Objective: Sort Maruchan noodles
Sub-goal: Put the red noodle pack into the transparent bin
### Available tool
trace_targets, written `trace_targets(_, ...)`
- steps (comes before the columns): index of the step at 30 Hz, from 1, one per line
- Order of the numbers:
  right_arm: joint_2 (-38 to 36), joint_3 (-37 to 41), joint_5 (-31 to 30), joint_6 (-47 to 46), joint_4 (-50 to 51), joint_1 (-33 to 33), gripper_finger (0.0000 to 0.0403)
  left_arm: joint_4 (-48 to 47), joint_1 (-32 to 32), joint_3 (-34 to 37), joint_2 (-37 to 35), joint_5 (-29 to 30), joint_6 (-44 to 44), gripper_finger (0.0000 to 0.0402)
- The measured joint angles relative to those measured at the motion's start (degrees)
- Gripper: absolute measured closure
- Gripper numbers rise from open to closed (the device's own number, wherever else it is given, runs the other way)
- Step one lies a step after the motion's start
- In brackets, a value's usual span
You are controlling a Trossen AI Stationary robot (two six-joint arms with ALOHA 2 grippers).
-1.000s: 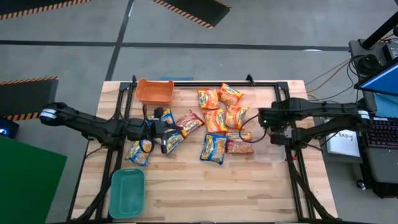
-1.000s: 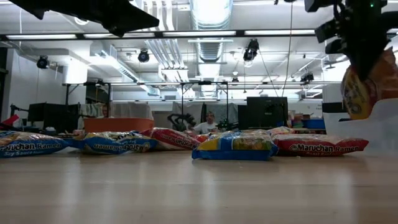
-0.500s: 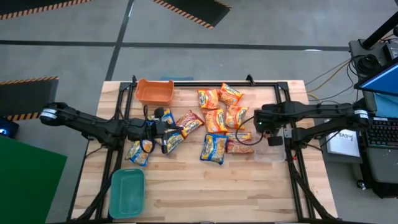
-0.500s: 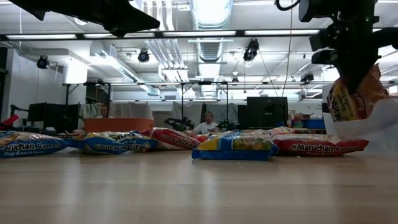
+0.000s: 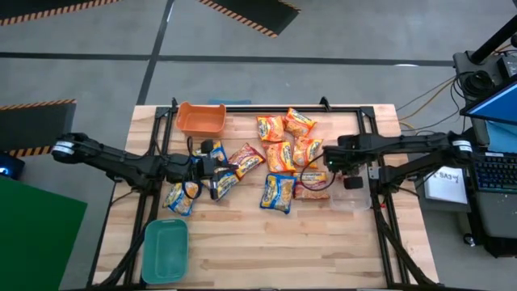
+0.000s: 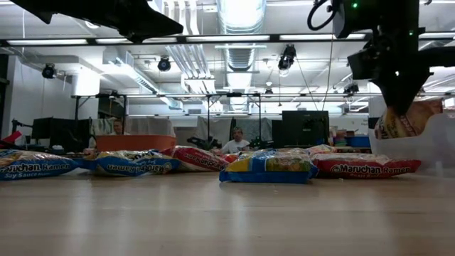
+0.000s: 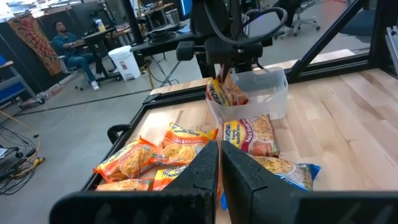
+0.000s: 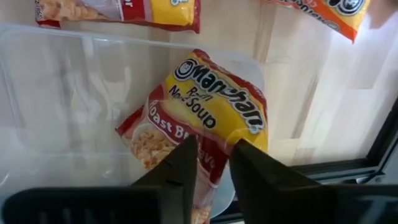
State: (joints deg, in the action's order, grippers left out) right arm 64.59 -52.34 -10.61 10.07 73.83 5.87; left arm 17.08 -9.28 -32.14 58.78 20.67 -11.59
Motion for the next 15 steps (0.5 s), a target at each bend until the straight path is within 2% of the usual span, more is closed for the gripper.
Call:
trace_targets(6,0.8,0.0,0.0,-1.5,0.0,0.0,0.0283,0.0,0.0,0.0,0.0,0.0,0.1,0.0402)
trace_targets(15,-0.3,-2.3,0.0,-3.2,2.8,0.0,0.0264,0.0,0.0,0.0,0.0,0.0,0.1,0.0402)
